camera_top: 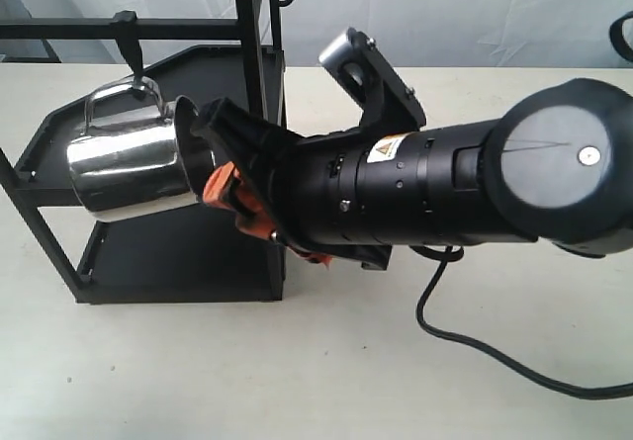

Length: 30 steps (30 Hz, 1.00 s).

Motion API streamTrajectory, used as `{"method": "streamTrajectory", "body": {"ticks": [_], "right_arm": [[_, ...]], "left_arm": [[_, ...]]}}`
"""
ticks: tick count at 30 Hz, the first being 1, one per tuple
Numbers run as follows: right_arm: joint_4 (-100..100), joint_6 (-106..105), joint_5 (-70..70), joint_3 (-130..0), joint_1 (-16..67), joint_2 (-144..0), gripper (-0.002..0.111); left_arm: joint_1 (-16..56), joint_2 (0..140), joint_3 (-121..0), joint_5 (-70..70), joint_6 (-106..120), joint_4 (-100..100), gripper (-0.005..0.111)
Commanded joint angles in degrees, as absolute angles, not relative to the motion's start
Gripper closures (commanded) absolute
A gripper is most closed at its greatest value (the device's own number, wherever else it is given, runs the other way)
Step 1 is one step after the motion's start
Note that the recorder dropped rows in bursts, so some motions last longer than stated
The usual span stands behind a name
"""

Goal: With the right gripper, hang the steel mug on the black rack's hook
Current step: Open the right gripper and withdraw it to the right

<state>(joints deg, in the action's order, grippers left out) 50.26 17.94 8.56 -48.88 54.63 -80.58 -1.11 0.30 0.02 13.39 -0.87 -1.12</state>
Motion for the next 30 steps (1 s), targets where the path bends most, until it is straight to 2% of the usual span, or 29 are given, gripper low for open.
{"method": "streamTrajectory", "body": {"ticks": [1, 3, 4, 7, 10, 15, 17, 30], "right_arm": [[45.2, 17.5, 8.5, -48.8, 54.3, -76.1, 0.065], [41.6, 17.5, 9.9, -48.8, 54.3, -73.4, 0.071], [39.9, 17.5, 10.7, -48.8, 54.3, -72.3, 0.077], [32.3, 17.6, 14.3, -48.8, 54.3, -68.4, 0.11], [21.6, 17.6, 15.3, -48.8, 54.3, -64.3, 0.109], [-23.4, 23.6, 21.0, -48.8, 54.3, -59.8, 0.109], [-24.8, 27.8, 24.9, -48.8, 54.3, -59.8, 0.109], [-28.2, 28.1, 24.8, -48.8, 53.1, -55.9, 0.109]], "left_arm": [[-1.1, 0.0, 0.0, 13.2, -1.0, -1.2, 0.105], [-1.1, 0.0, 0.0, 13.2, -1.0, -1.2, 0.105], [-1.1, 0.0, 0.0, 13.2, -1.0, -1.2, 0.105], [-1.1, 0.0, 0.0, 13.2, -1.0, -1.2, 0.105], [-1.1, 0.0, 0.0, 13.2, -1.0, -1.2, 0.105], [-1.1, 0.0, 0.0, 13.2, -1.0, -1.2, 0.105], [-1.1, 0.0, 0.0, 13.2, -1.0, -1.2, 0.105], [-1.1, 0.0, 0.0, 13.2, -1.0, -1.2, 0.105]]}}
